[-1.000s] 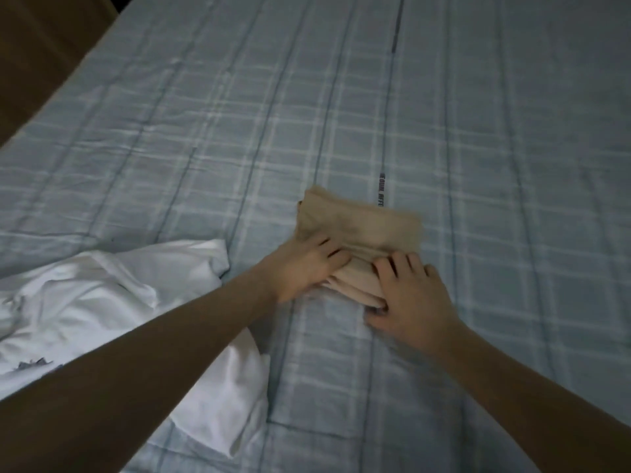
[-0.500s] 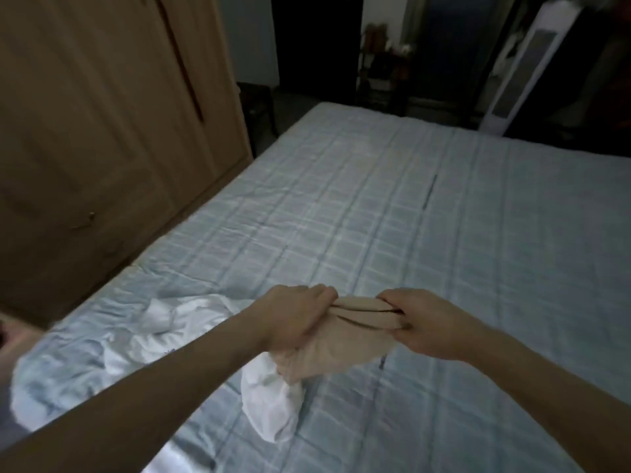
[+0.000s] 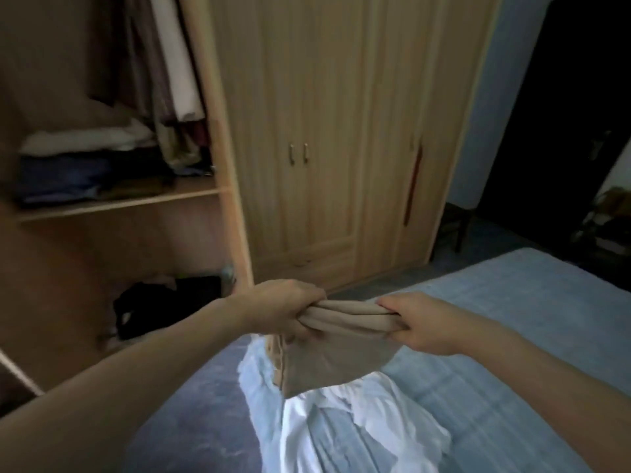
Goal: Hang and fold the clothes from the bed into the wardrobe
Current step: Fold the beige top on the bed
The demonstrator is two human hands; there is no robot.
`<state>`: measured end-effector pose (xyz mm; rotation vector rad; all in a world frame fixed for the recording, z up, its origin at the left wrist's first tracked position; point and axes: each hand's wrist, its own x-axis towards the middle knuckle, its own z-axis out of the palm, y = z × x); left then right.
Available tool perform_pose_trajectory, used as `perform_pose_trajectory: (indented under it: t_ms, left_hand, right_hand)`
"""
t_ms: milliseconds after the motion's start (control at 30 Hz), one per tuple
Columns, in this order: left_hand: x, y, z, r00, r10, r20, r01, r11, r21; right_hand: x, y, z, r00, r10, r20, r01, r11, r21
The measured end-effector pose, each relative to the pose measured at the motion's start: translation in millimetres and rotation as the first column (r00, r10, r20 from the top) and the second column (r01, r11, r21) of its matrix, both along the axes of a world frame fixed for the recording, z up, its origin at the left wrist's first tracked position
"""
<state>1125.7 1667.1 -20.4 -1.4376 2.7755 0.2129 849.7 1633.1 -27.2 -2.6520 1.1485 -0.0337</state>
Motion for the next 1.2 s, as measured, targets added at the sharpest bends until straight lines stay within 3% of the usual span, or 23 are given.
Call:
perform_pose_trajectory:
  t_ms: [133, 233, 433, 667, 900, 1033, 1200]
  left_hand:
    - [117, 29, 28, 0.988, 0.152, -0.039, -0.148, 0.985, 0.086]
    - [203, 52, 44, 0.959, 0.285, 0.018, -0.285, 0.957, 0.051]
    - [340, 88, 71, 0.811, 0.553, 0.190, -0.489, 0.820, -0.296]
    - [462, 94, 66, 0.674, 0.737, 0.049, -0.716, 0.669, -0.200]
    - [559, 18, 56, 0.635, 0.772, 0.015, -0.760, 0.628, -0.169]
    - [611, -58, 66, 0.643, 0.766, 0.004, -0.751, 0.631, -0.198]
    - [677, -160, 79, 0.663, 0.749, -0.011, -0.744, 0.656, -0.126]
  right_hand:
    - [123, -13, 24, 0.985, 0.170, 0.007, -0.170, 0.985, -0.029]
    - [213, -14, 41, 0.965, 0.260, 0.038, -0.259, 0.965, -0.036]
    - [380, -18, 62, 0.930, 0.353, 0.102, -0.353, 0.935, -0.016]
    - [528, -50, 71, 0.881, 0.453, 0.135, -0.460, 0.887, 0.027]
    - [631, -137, 80, 0.852, 0.520, 0.065, -0.519, 0.854, -0.026]
    - [680, -215, 91, 0.849, 0.525, 0.060, -0.521, 0.851, -0.073]
    - [736, -314, 101, 0.850, 0.522, 0.068, -0.516, 0.852, -0.089]
